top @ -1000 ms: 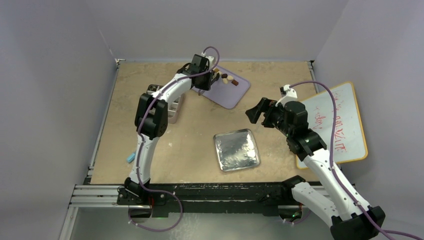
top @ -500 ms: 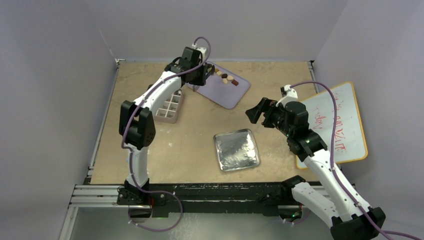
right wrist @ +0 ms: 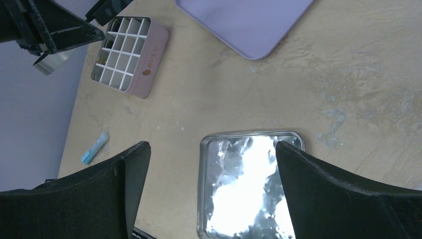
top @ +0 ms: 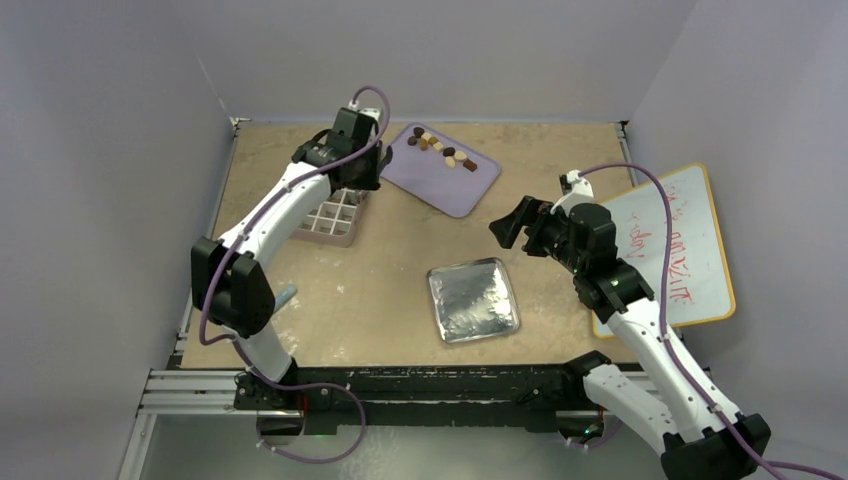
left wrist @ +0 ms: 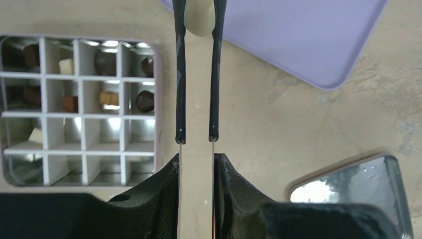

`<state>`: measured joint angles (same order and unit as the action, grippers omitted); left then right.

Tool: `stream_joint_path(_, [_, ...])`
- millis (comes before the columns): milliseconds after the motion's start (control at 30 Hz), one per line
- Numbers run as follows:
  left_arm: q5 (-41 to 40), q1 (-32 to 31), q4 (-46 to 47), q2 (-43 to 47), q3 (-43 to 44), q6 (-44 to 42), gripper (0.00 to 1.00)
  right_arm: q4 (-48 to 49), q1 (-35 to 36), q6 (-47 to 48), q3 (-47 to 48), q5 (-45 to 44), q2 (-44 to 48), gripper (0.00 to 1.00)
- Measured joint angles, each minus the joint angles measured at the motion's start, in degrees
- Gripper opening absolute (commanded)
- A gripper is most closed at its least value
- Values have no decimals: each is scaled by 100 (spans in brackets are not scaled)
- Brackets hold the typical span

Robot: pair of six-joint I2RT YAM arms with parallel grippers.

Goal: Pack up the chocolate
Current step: Place the fake chocolate in the packing box.

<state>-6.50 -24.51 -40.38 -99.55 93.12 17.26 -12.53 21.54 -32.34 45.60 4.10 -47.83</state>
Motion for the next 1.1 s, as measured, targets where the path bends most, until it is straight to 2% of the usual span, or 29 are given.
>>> stream_joint_path(567, [-562, 1220, -758, 1429, -1333, 656, 18, -4, 0, 0, 2, 160, -170, 97])
stream_joint_path(1100, [-719, 1246, -1104, 1530, -1690, 791, 21, 0, 0, -20, 2, 210, -234, 97])
